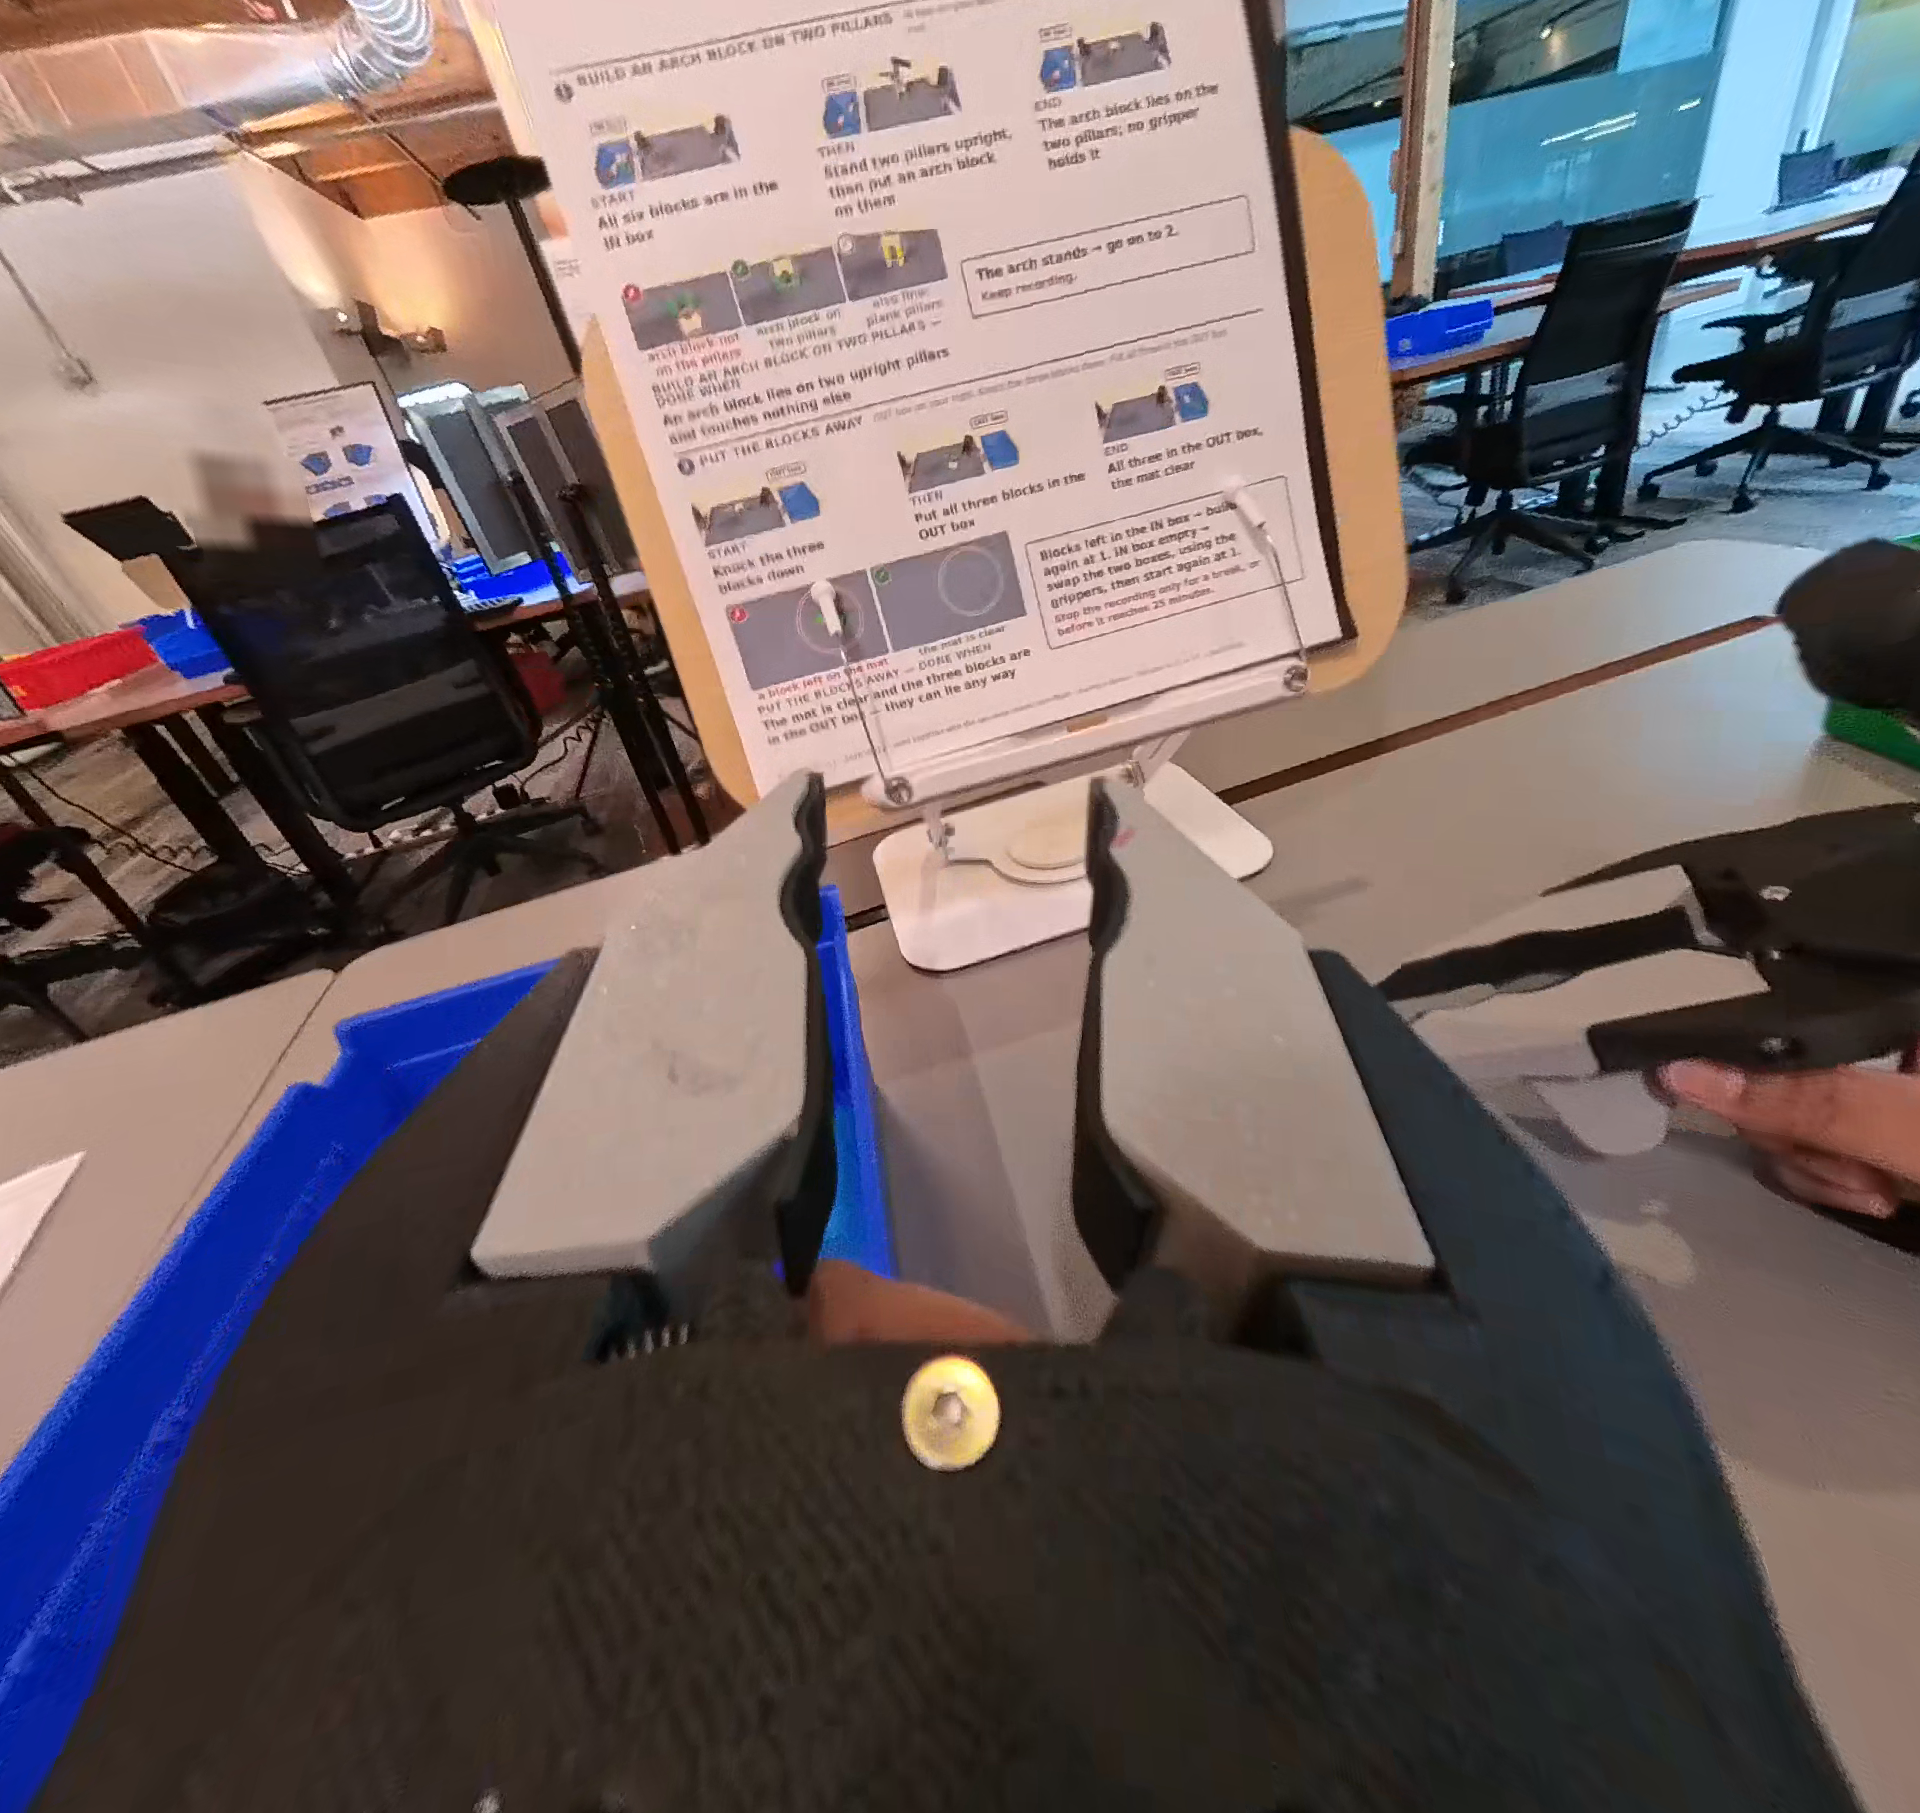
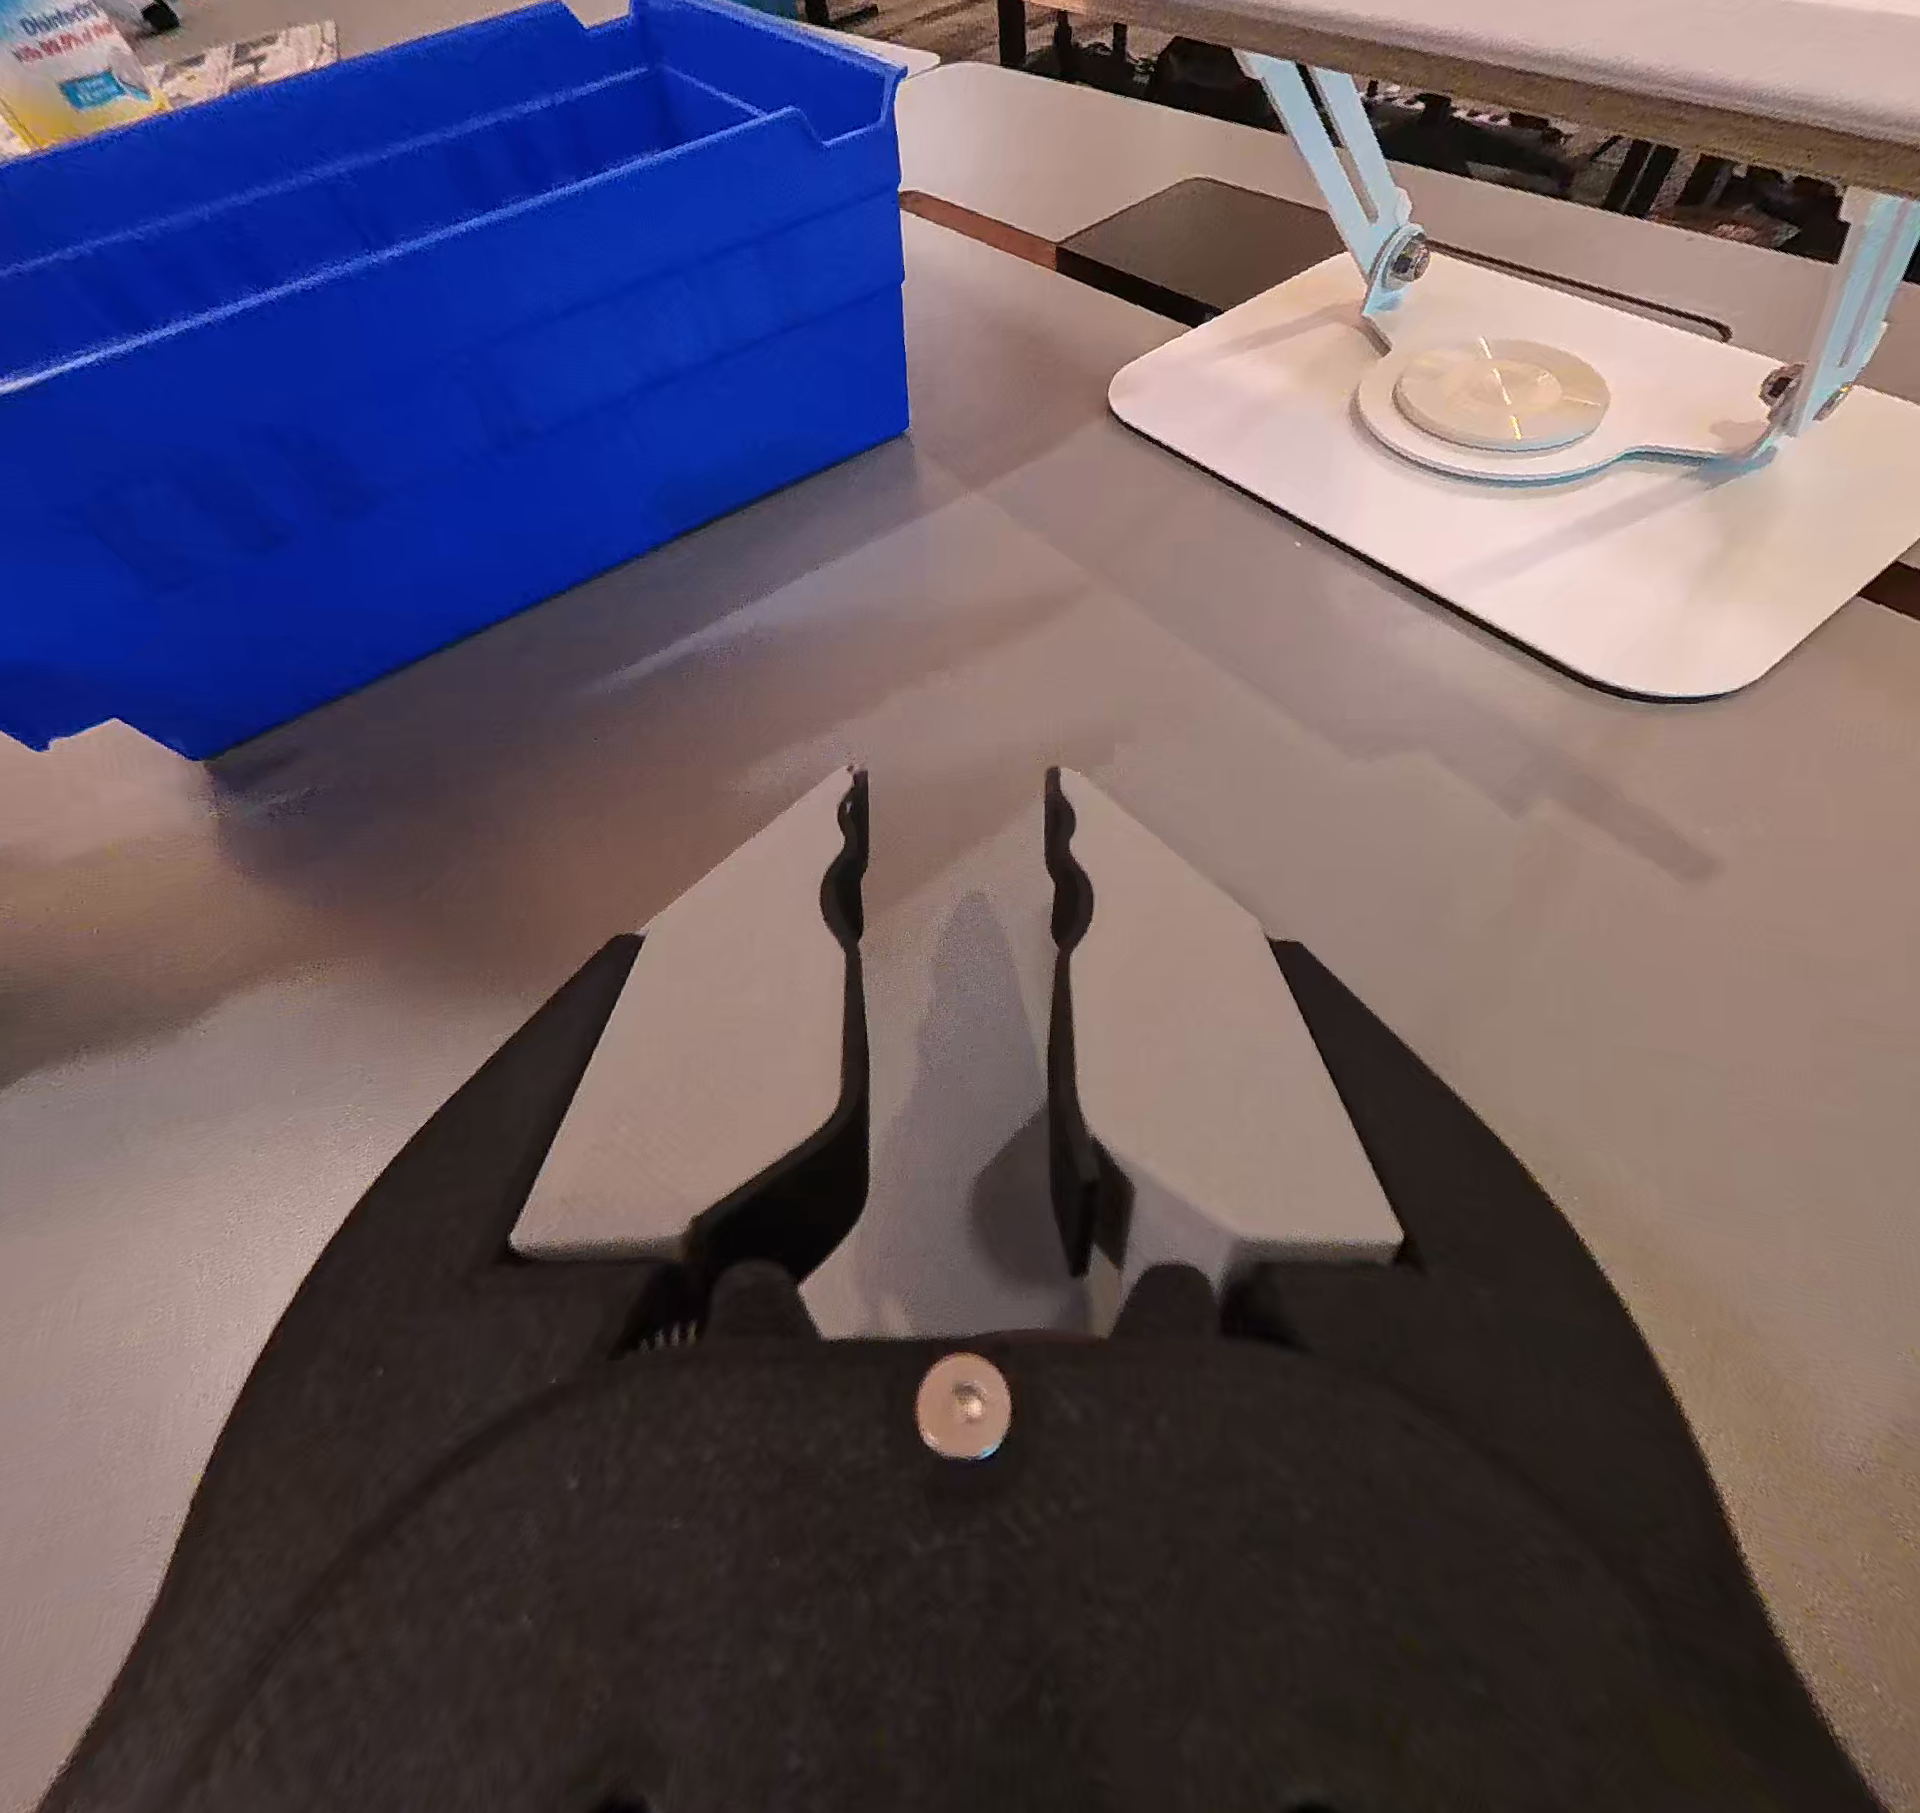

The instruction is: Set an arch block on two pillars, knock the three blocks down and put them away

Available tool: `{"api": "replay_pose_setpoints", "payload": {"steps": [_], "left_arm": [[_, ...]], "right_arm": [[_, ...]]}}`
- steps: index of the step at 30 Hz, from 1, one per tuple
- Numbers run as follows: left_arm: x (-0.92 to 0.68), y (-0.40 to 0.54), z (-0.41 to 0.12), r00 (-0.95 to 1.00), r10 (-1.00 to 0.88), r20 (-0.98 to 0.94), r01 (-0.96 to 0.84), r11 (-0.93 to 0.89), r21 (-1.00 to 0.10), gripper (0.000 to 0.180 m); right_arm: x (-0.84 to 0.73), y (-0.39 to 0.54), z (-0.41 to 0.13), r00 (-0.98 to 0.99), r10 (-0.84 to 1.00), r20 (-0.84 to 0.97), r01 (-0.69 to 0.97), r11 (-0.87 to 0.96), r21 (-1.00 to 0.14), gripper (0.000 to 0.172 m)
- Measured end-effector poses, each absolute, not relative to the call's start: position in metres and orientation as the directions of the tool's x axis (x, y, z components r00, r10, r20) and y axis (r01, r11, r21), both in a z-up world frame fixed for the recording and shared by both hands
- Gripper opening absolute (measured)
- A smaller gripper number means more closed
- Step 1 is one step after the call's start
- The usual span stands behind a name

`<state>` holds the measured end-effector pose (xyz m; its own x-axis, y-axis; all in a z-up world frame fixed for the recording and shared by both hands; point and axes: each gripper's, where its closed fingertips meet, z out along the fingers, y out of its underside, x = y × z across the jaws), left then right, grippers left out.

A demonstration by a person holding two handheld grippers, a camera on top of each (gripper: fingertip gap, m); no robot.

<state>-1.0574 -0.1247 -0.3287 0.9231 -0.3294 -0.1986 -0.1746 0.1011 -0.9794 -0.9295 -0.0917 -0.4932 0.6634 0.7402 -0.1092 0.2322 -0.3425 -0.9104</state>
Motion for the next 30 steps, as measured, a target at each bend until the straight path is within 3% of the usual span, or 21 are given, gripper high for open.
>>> {"api": "replay_pose_setpoints", "payload": {"steps": [14,30], "left_arm": [[-1.072,-0.139,-0.318,0.929,-0.346,-0.127,-0.076,0.157,-0.985,0.044],[-1.071,-0.142,-0.317,0.933,-0.322,-0.159,-0.101,0.189,-0.977,0.042]], "right_arm": [[-0.93,-0.091,-0.495,0.675,0.734,-0.076,0.255,-0.329,-0.909,0.031],[-0.931,-0.091,-0.495,0.671,0.738,-0.074,0.262,-0.329,-0.907,0.031]]}}
